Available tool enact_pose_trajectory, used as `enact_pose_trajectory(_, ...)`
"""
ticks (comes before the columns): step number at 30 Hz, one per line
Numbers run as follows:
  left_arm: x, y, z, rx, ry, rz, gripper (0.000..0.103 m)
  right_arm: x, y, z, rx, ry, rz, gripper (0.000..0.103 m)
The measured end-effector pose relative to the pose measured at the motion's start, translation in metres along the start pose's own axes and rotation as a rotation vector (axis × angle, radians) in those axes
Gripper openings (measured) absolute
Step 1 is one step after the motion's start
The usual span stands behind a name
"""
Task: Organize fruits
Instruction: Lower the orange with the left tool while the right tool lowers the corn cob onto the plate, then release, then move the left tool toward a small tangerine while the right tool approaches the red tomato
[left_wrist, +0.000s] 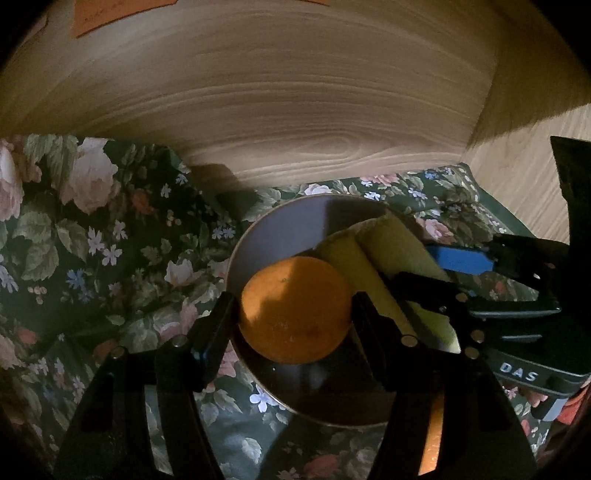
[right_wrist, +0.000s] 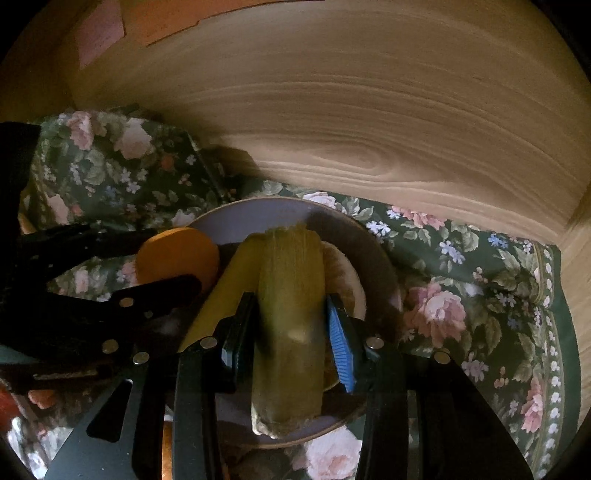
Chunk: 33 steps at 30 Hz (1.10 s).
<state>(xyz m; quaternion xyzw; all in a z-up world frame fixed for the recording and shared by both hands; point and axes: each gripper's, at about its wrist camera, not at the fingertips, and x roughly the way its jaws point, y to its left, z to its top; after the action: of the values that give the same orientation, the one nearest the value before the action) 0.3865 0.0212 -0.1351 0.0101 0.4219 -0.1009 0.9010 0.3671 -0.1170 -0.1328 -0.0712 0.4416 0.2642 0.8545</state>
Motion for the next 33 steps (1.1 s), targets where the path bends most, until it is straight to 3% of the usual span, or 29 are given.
enact_pose_trajectory(4,-0.007,-0.003,-0.002,0.000,-0.005,0.020,0.063,-0.012,0.002,-0.001,-0.012,-0.019,-0.013,0.037)
enact_pose_trajectory(8,-0.037,-0.010,-0.005,0.043,-0.083,0.045,0.064,-0.033,0.004,-0.006,-0.016,-0.043,-0.009,0.044)
enact_pose_trajectory(13,-0.076,-0.017,-0.014,0.054,-0.144,0.048,0.064,-0.069,0.015,-0.017,-0.036,-0.102,-0.028,0.045)
enact_pose_trajectory(17,-0.102,-0.019,-0.029,0.052,-0.167,0.033,0.064,-0.098,0.022,-0.028,-0.038,-0.142,-0.033,0.050)
enact_pose_trajectory(21,-0.121,-0.024,-0.052,0.076,-0.192,0.082,0.065,-0.120,0.029,-0.044,-0.031,-0.183,-0.040,0.056)
enact_pose_trajectory(28,-0.132,-0.017,-0.093,0.009,-0.142,0.058,0.065,-0.136,0.041,-0.080,-0.008,-0.188,-0.034,0.057)
enact_pose_trajectory(33,-0.137,-0.016,-0.123,0.005,-0.130,0.089,0.065,-0.139,0.051,-0.104,-0.003,-0.174,-0.014,0.057)
